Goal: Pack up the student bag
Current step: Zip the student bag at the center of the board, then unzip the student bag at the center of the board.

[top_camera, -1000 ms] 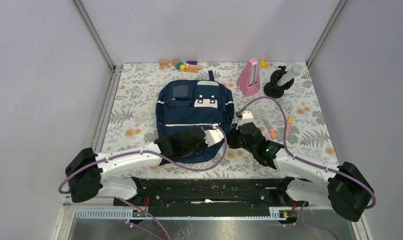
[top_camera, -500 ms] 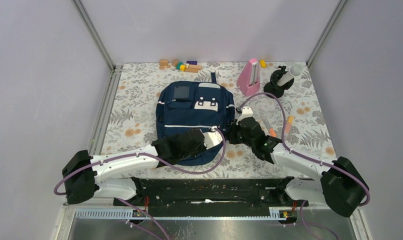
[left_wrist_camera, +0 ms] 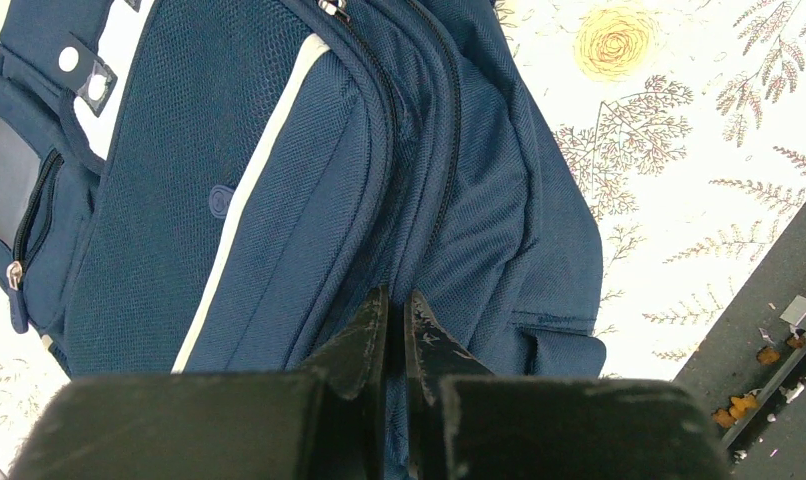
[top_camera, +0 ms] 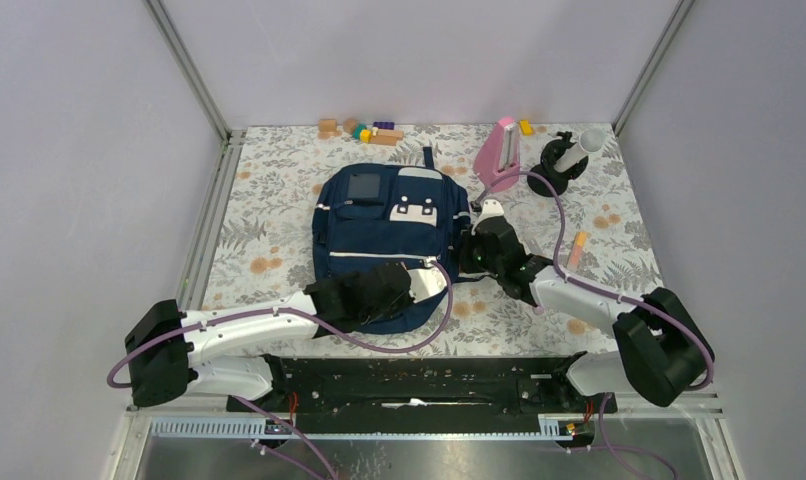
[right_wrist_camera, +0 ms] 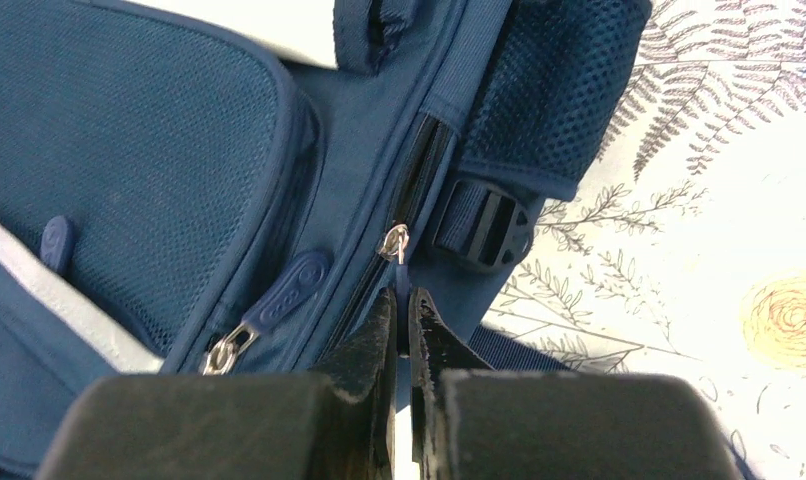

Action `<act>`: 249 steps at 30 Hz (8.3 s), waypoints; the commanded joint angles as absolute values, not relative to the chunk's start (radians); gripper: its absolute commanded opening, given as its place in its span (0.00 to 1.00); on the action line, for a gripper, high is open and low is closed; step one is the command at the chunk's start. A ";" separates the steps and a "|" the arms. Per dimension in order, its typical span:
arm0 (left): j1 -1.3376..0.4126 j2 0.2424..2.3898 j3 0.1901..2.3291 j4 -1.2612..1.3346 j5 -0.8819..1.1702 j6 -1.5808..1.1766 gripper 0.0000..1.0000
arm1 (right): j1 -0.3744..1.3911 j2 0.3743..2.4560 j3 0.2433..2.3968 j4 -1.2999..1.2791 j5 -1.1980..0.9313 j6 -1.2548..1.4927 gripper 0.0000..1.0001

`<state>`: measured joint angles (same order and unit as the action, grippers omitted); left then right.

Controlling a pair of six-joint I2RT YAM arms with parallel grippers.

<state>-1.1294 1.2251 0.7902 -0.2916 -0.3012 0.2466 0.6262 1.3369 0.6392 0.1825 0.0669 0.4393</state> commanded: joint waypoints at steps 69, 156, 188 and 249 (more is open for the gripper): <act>-0.498 0.873 0.876 -0.415 0.144 -0.154 0.87 | 0.483 1.300 0.586 0.440 -0.735 -0.281 0.75; -0.052 1.334 0.843 -0.449 0.473 -0.417 0.45 | 0.723 1.170 0.514 0.279 -0.382 -0.293 0.00; -0.086 1.281 0.821 -0.405 0.490 -0.441 0.00 | 0.941 1.231 0.649 0.109 -0.125 0.079 0.00; -0.086 1.168 0.783 -0.397 0.403 -0.457 0.00 | 1.276 1.610 1.051 0.108 0.387 0.394 0.00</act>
<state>-0.0727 1.2308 0.8013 -0.3946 0.3721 -0.4160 1.2766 1.5875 0.9764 0.0196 0.3077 0.4191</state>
